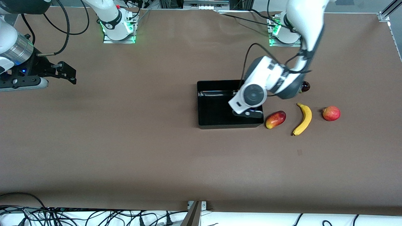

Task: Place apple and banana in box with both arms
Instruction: 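Carry the red apple into the black box and open the left gripper, then move the left gripper over the yellow banana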

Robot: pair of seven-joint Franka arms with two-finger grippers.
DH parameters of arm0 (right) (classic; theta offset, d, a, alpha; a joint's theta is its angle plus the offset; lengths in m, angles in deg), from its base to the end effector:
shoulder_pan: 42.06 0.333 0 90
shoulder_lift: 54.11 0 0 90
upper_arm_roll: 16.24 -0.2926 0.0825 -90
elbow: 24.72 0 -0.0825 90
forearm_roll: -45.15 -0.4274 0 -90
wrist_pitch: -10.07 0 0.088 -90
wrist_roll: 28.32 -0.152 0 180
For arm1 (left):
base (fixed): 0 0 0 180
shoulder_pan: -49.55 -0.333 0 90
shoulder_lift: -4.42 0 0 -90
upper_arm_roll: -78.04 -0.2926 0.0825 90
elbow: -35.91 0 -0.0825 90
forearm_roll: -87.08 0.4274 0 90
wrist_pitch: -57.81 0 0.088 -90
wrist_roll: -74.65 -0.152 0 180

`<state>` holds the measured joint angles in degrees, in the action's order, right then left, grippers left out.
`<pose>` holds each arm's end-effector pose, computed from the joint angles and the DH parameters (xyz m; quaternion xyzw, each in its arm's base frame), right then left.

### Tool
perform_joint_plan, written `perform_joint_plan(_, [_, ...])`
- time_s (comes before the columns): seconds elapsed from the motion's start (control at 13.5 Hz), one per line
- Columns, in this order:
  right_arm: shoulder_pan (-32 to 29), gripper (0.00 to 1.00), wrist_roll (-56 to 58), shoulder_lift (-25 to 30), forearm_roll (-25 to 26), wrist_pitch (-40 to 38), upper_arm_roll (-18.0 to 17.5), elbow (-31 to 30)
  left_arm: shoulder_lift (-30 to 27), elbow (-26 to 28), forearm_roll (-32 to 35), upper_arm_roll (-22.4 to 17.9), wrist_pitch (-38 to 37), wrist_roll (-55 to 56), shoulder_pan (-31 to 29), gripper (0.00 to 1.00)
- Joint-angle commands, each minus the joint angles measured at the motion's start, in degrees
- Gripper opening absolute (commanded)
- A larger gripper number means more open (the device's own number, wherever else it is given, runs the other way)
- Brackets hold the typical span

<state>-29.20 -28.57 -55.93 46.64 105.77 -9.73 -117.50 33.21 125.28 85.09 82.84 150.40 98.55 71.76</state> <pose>0.6118 0.0651 0.5207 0.9984 0.0544 0.0105 0.0142 0.5719 -0.2938 0.2469 -0.9745 0.0213 0.2151 0.0608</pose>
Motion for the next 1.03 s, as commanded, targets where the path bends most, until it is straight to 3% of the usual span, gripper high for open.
perform_joint_plan(0.0, [-0.12,1.00,-0.54,-1.17,0.96,-0.34,-0.18,2.43,-0.13,-5.60,4.87,0.30,-7.51,-9.34,-8.21,1.00])
perform_joint_plan(0.22, [-0.29,1.00,-0.54,-1.26,0.97,-0.16,-0.10,2.43,1.53,-4.73,12.96,0.21,-5.07,-26.31,-14.98,1.00])
perform_joint_plan(0.44, [-0.38,1.00,-0.54,-1.26,0.88,0.54,-0.10,2.43,3.73,0.00,13.24,0.21,8.69,-42.85,-21.14,1.00])
perform_joint_plan(0.67, [-0.38,1.00,-0.54,-1.26,0.88,0.54,-0.10,2.43,4.70,8.78,13.24,0.21,24.52,-48.60,-24.14,1.00])
perform_joint_plan(0.74, [-0.38,1.00,-0.54,-1.26,0.79,0.54,-0.10,2.43,4.70,10.55,13.33,0.21,26.65,-48.60,-24.23,1.00])
perform_joint_plan(0.81, [-0.29,1.00,-0.54,-1.26,0.79,0.54,-0.10,2.43,4.88,11.44,13.33,0.13,27.02,-48.60,-24.32,0.92])
perform_joint_plan(0.89, [-0.29,1.00,-0.54,-1.26,0.79,0.54,-0.10,2.43,5.92,11.45,13.33,0.13,27.02,-48.69,-24.49,0.75])
perform_joint_plan(0.96, [-0.29,1.00,-0.54,-1.26,0.79,0.54,-0.10,2.43,6.98,11.45,13.33,0.13,26.94,-48.78,-24.84,0.50])
